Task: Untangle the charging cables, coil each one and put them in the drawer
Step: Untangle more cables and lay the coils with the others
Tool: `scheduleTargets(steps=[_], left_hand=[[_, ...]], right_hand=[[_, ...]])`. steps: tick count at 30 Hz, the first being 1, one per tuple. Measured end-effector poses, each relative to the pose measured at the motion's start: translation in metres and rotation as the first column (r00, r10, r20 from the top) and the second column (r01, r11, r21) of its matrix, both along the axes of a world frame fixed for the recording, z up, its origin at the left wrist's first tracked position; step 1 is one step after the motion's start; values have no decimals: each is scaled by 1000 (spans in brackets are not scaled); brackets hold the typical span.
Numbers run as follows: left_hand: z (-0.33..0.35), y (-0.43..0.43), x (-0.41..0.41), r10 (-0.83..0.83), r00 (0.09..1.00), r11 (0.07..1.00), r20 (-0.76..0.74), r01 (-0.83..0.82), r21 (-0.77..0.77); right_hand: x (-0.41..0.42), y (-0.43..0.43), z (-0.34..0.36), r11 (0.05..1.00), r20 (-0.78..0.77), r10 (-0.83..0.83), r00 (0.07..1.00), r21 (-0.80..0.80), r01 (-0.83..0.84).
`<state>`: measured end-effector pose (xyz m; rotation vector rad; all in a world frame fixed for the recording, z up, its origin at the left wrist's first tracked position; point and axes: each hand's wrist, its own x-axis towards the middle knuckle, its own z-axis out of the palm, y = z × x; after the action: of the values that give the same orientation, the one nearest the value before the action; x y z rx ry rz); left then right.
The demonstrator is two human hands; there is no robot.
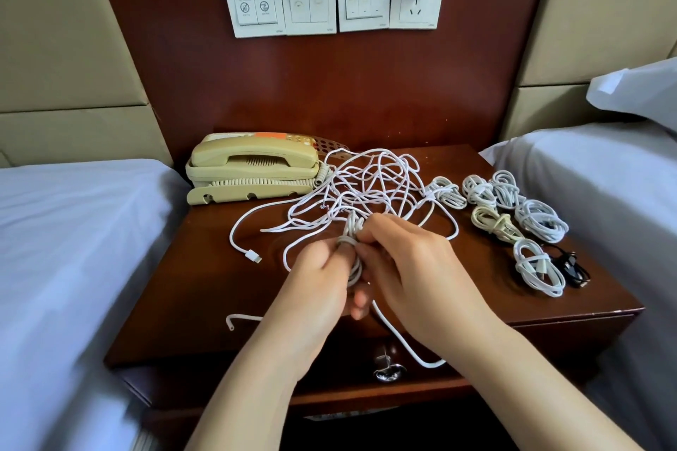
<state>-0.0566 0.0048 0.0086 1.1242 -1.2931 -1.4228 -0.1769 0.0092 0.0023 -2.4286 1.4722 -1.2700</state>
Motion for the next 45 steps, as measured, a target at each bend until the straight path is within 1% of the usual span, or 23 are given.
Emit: scheduleTargets(steps=[2,4,7,12,15,18,21,24,26,29,33,36,38,41,43,45], left_hand=[[0,0,1,-14,1000,999,25,15,-52],[-1,0,0,-28,994,990,103,41,-132],[-2,0,-2,-5,986,976,164,40,-215],[-5,-2,-3,42,979,974,199,4,-228],[-2,0,-5,53,988,977,146,-21,-211],[1,0,-5,71,993,974,90,-49,-219],[0,-1,-5,100,989,962,109,-68,-264],[-7,-4,-5,178,971,929,160,-113,-352],[-10,-6,-5,213,956,917,200,-125,-378],[-10,-5,-4,212,950,930,230,-124,-346],[-7,-2,-3,185,953,951,239,-113,-287],[-8,-2,-2,198,941,953,273,-120,-277],[-9,-3,-2,220,932,946,288,-131,-298],[-10,-4,-3,256,904,927,343,-129,-351],[-12,-7,0,257,894,930,366,-126,-345],[-14,-10,4,233,908,945,348,-126,-303]], right_hand=[[-1,0,1,1000,10,-9,1000,7,9],[-3,-1,2,1000,17,-18,1000,15,18],[-8,-1,3,999,22,-11,1000,33,11],[-6,1,0,1000,-17,3,1000,26,-3],[-6,1,-2,1000,-16,-21,1000,-7,21],[-5,1,-3,1000,52,7,999,3,-7],[-4,0,-4,1000,122,5,992,4,-5],[-3,0,-4,999,210,23,977,-45,-14],[-4,0,-3,999,222,35,975,-47,-25],[-4,-1,-4,999,181,33,983,-38,-26],[-4,-2,-4,998,136,51,989,12,-53],[-2,-3,-5,999,89,34,995,25,-37],[1,-3,-6,1000,21,-5,1000,-23,6],[7,-2,-7,990,-82,-108,991,-104,100],[8,-2,-10,988,-103,-125,987,-107,114],[7,-4,-14,991,-81,-106,991,-89,99]])
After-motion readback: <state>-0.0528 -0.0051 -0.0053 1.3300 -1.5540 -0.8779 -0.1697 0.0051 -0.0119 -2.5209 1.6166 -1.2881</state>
